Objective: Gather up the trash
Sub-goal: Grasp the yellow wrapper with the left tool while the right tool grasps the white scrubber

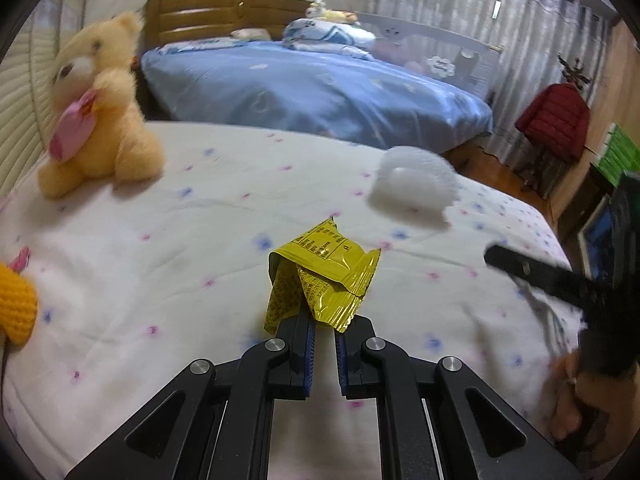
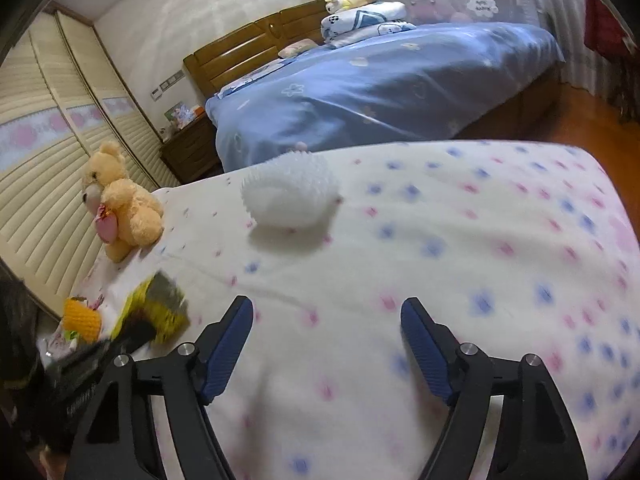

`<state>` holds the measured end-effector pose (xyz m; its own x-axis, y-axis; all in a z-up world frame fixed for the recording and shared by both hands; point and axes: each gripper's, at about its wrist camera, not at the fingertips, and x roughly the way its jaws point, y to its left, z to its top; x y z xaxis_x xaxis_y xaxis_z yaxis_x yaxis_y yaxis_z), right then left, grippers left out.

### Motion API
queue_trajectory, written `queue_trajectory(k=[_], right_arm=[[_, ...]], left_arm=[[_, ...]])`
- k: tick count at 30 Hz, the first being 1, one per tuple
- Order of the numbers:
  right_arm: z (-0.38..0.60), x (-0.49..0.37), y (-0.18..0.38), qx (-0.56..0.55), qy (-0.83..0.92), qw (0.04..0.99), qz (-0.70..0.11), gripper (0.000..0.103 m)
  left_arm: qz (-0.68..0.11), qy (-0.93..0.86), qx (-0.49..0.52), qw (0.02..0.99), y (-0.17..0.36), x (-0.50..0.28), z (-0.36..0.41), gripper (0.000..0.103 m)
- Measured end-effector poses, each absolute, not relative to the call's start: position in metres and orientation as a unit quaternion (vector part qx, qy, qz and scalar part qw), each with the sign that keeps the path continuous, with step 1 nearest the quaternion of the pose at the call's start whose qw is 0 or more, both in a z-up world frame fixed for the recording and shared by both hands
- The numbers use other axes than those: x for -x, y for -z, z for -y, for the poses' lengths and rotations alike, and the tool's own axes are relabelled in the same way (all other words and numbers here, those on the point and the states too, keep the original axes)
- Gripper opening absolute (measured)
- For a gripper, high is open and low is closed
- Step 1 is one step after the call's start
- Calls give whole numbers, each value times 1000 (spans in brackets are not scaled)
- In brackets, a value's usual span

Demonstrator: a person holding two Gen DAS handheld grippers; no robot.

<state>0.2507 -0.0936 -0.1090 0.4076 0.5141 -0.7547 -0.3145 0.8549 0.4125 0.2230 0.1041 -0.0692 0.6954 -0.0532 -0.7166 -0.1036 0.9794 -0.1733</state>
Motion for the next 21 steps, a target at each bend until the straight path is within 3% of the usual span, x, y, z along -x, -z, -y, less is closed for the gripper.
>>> queue_trajectory(k=[10,12,13,14,17,21], right_arm=[[56,-300,120,-103,-239,838,-480,66],[49,-306,122,-99,-237,838,-482,50],[47,-308,123,-97,-236,838,-483,30],[47,-310,124,-97,-233,838,-484,21],[51,-306,121,-101,-232,842,-477,14],[61,-286,115,-97,-240,841,-475,12]], left_arm=[[-386,-4,95,917,71,-223,-98,8],[-386,-1,100,917,72,-224,-101,8],[-385,0,102,917,72,-224,-102,8],[-385,0,102,917,72,-224,-103,8],[-384,0,101,918,73,-224,-103,8],[-385,-2,97,918,73,-225,-102,8]])
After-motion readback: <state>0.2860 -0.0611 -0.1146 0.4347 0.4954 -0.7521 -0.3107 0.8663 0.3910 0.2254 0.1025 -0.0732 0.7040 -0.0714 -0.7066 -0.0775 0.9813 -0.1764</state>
